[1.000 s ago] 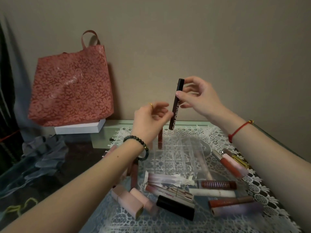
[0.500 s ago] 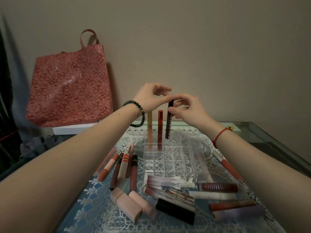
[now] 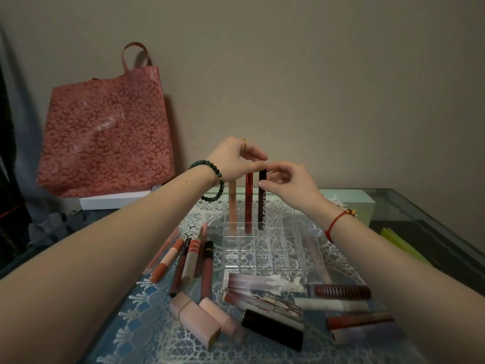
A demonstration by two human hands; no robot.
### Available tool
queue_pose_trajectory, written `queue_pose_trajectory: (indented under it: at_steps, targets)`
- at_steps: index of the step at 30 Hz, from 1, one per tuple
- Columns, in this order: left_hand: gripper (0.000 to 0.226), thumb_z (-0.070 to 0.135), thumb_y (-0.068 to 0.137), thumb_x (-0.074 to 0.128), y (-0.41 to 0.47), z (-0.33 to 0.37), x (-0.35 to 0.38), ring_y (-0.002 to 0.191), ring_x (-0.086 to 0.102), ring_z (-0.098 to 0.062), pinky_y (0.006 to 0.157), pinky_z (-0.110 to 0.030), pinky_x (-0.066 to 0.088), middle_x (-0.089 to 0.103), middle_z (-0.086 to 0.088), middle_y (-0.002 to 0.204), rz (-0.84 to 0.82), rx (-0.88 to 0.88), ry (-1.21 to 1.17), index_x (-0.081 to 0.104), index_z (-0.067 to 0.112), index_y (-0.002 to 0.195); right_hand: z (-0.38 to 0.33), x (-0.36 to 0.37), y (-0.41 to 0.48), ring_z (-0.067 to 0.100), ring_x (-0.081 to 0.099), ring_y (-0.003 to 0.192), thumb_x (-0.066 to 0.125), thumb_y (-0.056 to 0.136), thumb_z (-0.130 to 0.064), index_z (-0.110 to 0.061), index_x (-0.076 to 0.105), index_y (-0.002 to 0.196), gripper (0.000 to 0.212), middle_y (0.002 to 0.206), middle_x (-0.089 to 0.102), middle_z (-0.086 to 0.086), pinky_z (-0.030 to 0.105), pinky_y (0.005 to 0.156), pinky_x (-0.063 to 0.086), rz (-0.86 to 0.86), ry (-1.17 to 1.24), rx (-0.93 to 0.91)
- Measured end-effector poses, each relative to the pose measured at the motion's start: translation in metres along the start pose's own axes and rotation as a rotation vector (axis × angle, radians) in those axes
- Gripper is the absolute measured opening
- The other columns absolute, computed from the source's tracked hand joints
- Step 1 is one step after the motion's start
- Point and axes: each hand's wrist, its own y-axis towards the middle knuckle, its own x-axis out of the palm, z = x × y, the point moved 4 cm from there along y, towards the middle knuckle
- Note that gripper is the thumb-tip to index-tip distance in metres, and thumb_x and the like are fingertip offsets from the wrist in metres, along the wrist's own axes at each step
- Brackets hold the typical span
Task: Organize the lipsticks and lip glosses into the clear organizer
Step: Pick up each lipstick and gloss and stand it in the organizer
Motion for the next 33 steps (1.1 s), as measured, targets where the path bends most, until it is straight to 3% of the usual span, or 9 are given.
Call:
queue_pose_trajectory:
  at_steps: [5,10,14,18,26,33]
  targets:
    - [0.016,0.021,0.079,0.067,-0.003,-0.002,0.005,0.073,0.056,0.005,0.065,0.005,0.035,0.065,0.006,0.079,-0.029,-0.009,0.029,0.068,0.017,0.094,0.006,0.004,-0.005,0.001,0.055,0.063,0.074,0.073,-0.007,-0.033,0.059,0.078,0.03,0.071,0.06,-0.008,0.005,0.06,0.045,-0.023,0.003,0.013]
    - [0.016,0.02,0.079,0.067,-0.004,0.0,0.004,0.079,0.057,-0.001,0.066,0.004,0.032,0.064,0.006,0.079,-0.03,-0.009,0.037,0.068,0.017,0.095,0.014,0.005,-0.008,-0.005,0.056,0.06,0.074,0.073,-0.008,-0.026,0.061,0.083,0.025,0.071,0.061,-0.008,0.004,0.057,0.044,-0.058,-0.001,0.061]
    - [0.017,0.02,0.079,0.067,-0.004,0.0,0.004,0.08,0.057,-0.001,0.065,0.006,0.032,0.065,0.006,0.079,-0.025,-0.012,0.027,0.068,0.017,0.096,0.024,0.007,-0.011,0.006,0.06,0.07,0.075,0.072,-0.011,-0.02,0.061,0.091,0.025,0.076,0.064,-0.004,0.013,0.065,0.048,-0.082,-0.044,0.12]
    - [0.017,0.019,0.079,0.067,-0.004,0.0,0.005,0.079,0.058,-0.001,0.065,0.006,0.033,0.065,0.006,0.078,-0.022,-0.012,0.023,0.068,0.017,0.096,0.03,0.008,-0.014,0.006,0.062,0.073,0.075,0.072,-0.015,-0.021,0.06,0.09,0.024,0.076,0.065,-0.005,0.014,0.068,0.046,-0.085,-0.07,0.137]
    - [0.016,0.02,0.079,0.067,-0.004,0.0,0.006,0.073,0.056,0.005,0.064,0.006,0.034,0.064,0.009,0.075,-0.006,-0.01,0.017,0.068,0.018,0.095,0.032,0.011,-0.015,0.012,0.065,0.077,0.075,0.073,-0.016,-0.021,0.06,0.091,0.023,0.075,0.067,-0.004,0.021,0.073,0.049,-0.071,-0.035,0.153]
    - [0.015,0.023,0.079,0.067,-0.005,-0.001,0.006,0.075,0.055,0.011,0.065,0.007,0.033,0.062,0.016,0.074,-0.012,-0.002,0.014,0.067,0.022,0.094,0.034,0.011,-0.016,0.009,0.064,0.075,0.075,0.073,-0.019,-0.019,0.061,0.092,0.023,0.072,0.066,-0.008,0.019,0.069,0.047,-0.062,-0.056,0.162]
